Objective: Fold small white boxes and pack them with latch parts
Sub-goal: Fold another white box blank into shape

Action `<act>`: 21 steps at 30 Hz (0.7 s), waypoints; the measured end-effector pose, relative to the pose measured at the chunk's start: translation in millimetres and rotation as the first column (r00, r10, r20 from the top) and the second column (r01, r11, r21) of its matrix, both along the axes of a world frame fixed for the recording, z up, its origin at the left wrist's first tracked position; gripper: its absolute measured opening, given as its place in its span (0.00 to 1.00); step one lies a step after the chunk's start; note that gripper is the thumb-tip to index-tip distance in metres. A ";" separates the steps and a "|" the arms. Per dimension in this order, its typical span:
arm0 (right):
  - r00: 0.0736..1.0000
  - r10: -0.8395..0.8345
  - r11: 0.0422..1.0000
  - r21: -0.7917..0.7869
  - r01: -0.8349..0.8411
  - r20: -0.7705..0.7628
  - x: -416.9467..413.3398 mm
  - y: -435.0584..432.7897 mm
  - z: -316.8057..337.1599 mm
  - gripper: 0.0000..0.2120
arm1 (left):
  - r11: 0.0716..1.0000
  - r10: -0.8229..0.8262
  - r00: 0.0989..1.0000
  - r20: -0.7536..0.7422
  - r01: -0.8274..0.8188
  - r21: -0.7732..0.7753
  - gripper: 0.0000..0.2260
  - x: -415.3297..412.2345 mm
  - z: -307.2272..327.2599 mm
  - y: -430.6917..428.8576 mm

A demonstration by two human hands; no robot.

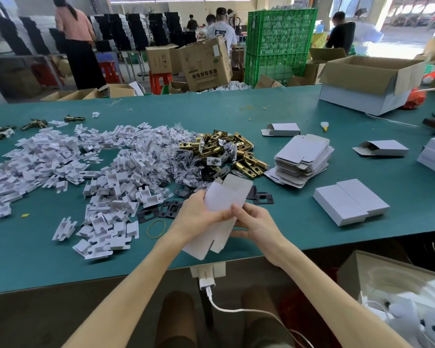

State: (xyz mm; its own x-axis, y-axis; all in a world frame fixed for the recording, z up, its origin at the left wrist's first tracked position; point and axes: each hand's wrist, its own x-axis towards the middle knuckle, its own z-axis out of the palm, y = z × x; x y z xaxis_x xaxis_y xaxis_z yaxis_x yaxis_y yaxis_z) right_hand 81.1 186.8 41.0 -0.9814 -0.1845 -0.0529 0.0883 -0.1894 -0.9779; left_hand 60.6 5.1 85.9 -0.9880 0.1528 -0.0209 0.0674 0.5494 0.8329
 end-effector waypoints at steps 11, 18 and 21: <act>0.981 -0.151 0.988 0.047 0.147 0.125 -16.1 -13.5 -10.1 0.11 | 0.923 0.023 0.948 0.317 -0.142 0.358 0.09 -8.0 -28.3 -17.5; 0.983 -0.168 0.984 0.074 0.163 0.071 -18.2 -12.6 -19.8 0.11 | 0.821 0.122 0.945 0.304 -0.268 0.504 0.06 -10.1 -47.6 -14.9; 0.990 -0.125 0.985 0.124 0.117 0.058 -17.0 -9.9 -24.4 0.09 | 0.782 0.195 0.935 0.295 -0.330 0.528 0.06 -13.8 -52.9 -15.8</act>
State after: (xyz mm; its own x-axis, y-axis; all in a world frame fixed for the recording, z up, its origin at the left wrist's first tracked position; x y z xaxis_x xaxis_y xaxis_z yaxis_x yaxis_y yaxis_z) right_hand 64.1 176.9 16.7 -0.9898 -0.0528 -0.1324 0.1365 -0.0843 -0.9870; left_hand 46.8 -10.7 33.0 -0.9718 -0.0611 -0.2277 -0.2249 -0.0494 0.9731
